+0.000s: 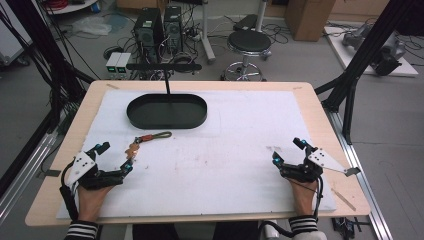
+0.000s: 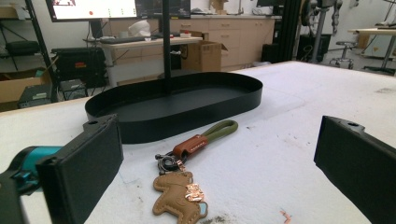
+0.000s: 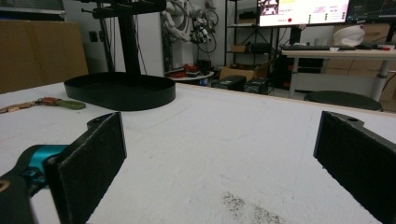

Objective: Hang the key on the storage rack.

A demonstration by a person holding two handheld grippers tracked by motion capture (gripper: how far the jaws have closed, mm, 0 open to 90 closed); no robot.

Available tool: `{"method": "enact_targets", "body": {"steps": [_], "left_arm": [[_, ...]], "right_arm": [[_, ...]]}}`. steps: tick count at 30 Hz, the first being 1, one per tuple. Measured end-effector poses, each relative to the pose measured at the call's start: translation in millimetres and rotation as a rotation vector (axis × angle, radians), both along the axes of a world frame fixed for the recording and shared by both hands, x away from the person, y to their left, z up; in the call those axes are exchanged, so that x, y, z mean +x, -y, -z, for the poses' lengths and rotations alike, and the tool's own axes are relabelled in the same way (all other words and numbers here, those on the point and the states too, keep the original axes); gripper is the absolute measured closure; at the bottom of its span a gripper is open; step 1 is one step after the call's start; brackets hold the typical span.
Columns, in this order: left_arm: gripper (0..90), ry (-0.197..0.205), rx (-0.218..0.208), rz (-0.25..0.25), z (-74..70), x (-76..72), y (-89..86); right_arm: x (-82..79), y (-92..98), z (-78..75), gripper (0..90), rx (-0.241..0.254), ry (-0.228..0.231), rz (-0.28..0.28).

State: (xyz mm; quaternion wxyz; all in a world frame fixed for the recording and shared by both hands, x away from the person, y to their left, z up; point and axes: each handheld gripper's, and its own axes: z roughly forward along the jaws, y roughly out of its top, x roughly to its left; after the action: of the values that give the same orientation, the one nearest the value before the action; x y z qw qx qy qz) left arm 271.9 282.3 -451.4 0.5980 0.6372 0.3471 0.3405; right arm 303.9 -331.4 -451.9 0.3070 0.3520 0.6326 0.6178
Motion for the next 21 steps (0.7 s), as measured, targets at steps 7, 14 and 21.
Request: {"method": "enact_targets", "body": {"steps": [7, 14, 21], "left_arm": [[1.7, -0.001, 0.009, -0.002, -0.2, -0.3, 0.8], [1.7, 0.002, -0.020, -0.006, 0.1, -0.5, -1.6], [1.7, -0.005, -0.010, 0.000, -1.8, 0.1, -5.2]], "right_arm": [[-3.0, -1.3, 0.7, 1.4, -0.012, 0.031, 0.008], [-3.4, -1.3, 0.7, 1.4, -0.009, 0.032, 0.013], [-2.9, -1.1, 0.8, 1.4, -0.012, 0.037, 0.014]]}}
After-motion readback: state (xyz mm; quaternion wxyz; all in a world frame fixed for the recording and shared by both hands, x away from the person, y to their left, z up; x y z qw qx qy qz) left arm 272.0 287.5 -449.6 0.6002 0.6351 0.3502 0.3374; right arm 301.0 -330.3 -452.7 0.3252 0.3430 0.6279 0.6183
